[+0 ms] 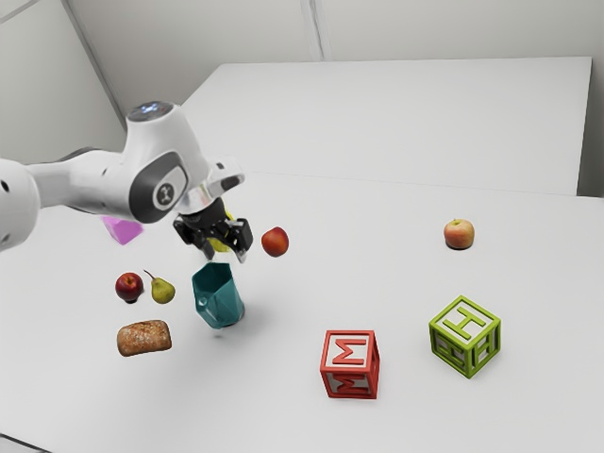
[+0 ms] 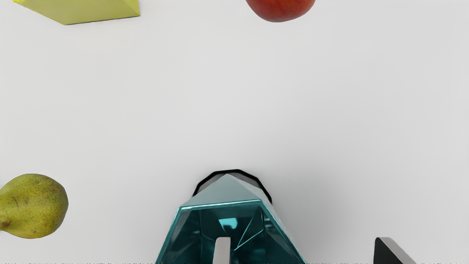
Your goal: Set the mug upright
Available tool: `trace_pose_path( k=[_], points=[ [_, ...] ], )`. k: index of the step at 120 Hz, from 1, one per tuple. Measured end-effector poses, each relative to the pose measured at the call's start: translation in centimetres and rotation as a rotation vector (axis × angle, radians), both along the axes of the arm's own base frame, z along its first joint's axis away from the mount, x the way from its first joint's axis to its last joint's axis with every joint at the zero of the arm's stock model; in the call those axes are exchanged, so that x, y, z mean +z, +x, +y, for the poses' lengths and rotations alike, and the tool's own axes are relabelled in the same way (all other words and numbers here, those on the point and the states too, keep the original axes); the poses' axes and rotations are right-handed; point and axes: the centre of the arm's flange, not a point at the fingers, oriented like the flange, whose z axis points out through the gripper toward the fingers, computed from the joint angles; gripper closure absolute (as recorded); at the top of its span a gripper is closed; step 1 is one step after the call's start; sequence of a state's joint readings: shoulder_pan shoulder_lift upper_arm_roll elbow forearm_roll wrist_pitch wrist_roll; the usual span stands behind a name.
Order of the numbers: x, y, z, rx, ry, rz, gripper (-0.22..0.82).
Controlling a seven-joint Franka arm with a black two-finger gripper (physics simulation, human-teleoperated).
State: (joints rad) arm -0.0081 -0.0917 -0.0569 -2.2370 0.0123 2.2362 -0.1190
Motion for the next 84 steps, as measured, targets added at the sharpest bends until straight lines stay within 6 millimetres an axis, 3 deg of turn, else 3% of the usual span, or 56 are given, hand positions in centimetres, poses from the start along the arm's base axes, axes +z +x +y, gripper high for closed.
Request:
trace_pose_path(
  k=[31, 84],
  points=[
    [6.6, 1.9, -0.3, 0.002, -0.008, 0.017, 0.08],
    [16.8, 3.0, -0.3, 0.008, -0.005, 0.086, 0.03]
  ],
)
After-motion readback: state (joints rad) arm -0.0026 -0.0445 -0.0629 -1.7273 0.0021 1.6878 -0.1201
